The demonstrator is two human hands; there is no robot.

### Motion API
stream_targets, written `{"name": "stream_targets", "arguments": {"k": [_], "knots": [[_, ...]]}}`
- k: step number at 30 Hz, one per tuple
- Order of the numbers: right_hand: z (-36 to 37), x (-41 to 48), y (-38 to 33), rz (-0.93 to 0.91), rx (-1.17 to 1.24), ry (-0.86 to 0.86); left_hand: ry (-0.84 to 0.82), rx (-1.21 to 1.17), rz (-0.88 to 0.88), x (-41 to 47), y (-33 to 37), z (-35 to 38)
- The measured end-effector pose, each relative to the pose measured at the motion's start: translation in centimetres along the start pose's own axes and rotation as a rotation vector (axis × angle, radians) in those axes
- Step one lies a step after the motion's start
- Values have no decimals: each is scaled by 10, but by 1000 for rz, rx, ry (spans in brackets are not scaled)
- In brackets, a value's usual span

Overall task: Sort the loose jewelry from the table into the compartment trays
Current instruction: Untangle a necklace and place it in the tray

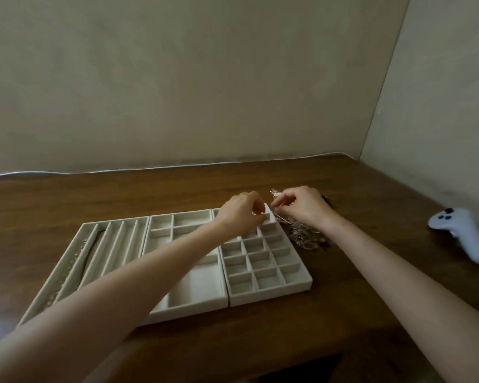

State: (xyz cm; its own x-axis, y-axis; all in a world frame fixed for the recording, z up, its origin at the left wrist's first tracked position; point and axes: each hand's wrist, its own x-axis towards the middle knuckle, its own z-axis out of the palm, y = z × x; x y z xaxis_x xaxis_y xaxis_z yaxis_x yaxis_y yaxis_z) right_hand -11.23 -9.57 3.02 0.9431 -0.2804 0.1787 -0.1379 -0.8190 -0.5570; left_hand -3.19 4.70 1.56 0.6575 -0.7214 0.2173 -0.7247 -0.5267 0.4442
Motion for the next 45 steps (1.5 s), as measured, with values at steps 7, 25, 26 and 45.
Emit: {"name": "stream_targets", "arguments": {"k": [7, 25, 26, 45], "knots": [[-31, -14, 53, 163, -70, -70, -27, 56, 23, 37, 18, 27], [-18, 2, 62, 187, -159, -139, 3, 167, -12, 57, 17, 39], [-17, 3, 61, 184, -154, -150, 7, 162, -17, 57, 17, 39], [3, 30, 51, 37, -168, -45, 155, 66, -90, 56, 11, 27]]}}
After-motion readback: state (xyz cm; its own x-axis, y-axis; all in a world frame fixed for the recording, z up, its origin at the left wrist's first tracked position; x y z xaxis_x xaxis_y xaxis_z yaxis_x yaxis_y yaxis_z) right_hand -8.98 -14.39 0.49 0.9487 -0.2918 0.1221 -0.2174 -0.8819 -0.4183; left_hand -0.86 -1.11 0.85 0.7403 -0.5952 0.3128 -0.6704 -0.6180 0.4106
